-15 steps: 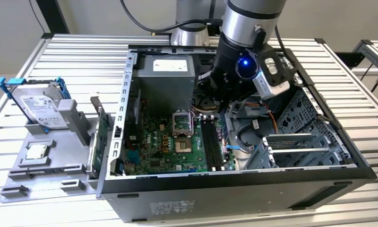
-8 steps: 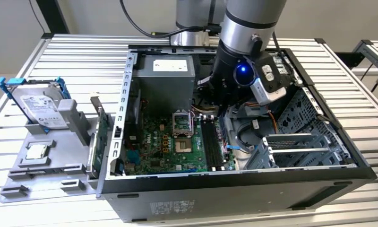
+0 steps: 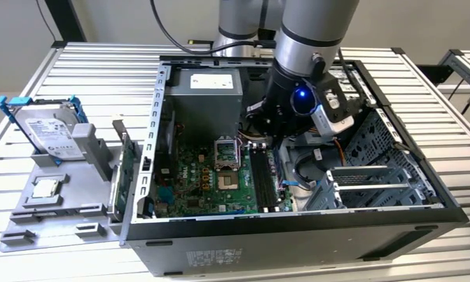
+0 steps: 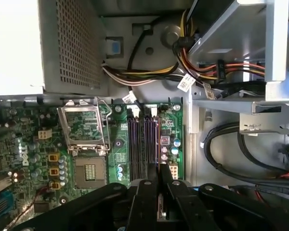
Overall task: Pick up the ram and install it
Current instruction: 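Insert the ram into the slot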
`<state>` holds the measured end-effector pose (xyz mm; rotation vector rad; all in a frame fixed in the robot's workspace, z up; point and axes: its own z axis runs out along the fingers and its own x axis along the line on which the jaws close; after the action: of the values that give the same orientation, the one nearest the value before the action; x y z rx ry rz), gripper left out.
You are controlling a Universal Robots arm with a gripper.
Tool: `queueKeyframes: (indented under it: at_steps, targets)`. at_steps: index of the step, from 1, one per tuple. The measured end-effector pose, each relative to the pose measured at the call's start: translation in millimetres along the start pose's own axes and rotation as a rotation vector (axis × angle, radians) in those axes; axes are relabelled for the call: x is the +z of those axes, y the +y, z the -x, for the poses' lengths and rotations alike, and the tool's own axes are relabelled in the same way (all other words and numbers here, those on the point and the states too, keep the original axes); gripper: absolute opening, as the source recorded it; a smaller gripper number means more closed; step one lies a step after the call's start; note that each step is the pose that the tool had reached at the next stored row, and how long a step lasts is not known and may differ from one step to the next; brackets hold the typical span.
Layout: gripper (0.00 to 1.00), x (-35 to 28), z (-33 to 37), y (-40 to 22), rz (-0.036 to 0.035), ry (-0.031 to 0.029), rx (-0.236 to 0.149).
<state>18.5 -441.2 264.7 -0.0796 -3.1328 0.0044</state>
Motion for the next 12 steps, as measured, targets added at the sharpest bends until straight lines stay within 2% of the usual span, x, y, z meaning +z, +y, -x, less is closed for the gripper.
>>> queueKeyframes:
  at_steps: [4,8,12]
  targets:
    - [0.0,7.2,1.7,-2.4,-0.0001,0.0001,0.001]
    - [0.0,8.7,2.1,-2.8,0.0003,0.0,0.002]
    - [0.0,15.7,2.5,-6.6,0.0003,0.0,0.002]
